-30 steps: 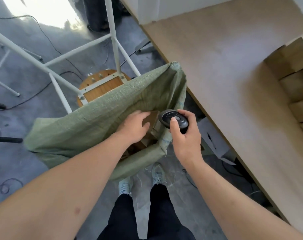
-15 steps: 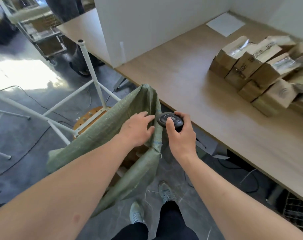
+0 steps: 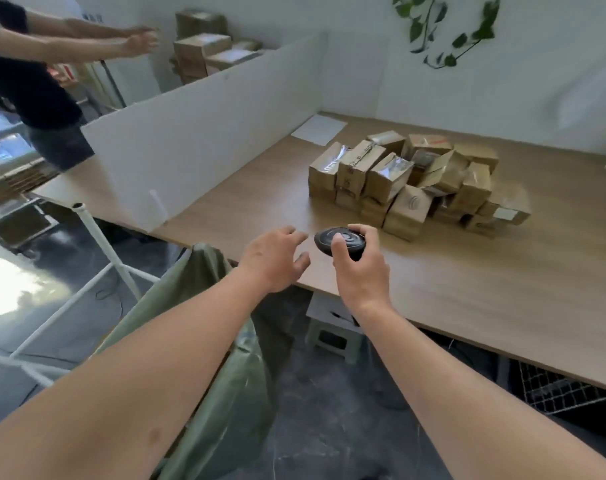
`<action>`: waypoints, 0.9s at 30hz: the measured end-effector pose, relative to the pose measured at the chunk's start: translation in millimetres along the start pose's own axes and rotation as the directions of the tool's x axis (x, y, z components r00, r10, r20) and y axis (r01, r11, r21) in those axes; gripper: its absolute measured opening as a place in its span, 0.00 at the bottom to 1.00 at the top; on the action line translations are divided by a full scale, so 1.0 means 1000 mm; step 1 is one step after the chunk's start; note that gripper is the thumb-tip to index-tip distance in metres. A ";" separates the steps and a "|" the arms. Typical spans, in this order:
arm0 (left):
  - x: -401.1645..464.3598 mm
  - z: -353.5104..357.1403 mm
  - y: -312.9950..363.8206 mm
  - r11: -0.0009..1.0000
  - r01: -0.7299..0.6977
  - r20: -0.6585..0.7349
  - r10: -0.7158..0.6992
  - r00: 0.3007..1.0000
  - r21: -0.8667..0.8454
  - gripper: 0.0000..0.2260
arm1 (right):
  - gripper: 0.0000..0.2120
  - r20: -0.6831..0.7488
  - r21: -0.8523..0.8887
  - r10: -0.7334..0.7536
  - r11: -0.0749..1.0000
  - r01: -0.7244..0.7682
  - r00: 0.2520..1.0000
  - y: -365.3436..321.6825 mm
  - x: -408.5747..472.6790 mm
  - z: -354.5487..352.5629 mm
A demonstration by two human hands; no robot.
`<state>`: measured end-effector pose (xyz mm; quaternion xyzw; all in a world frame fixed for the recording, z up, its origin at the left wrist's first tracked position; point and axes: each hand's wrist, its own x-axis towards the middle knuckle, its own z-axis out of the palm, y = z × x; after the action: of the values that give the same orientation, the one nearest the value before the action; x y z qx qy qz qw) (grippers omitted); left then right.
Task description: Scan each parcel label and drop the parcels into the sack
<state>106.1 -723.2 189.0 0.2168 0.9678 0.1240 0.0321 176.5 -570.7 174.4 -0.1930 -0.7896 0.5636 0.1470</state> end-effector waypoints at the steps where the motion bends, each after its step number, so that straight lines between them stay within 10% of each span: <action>1: 0.009 -0.001 0.016 1.000 -0.012 -0.004 0.012 1.000 0.002 0.24 | 0.14 -0.011 0.003 -0.009 1.000 0.009 1.000 0.002 0.007 -0.015; 27: 0.300 0.105 0.376 0.939 -0.342 0.126 0.337 0.933 0.026 0.22 | 0.12 -0.377 0.009 0.157 0.986 -0.166 0.913 0.129 0.249 -0.342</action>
<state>2.2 -242.4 180.0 0.3885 0.9147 0.0915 0.0632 128.7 -131.1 165.6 -0.3639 -0.7346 0.5170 0.2462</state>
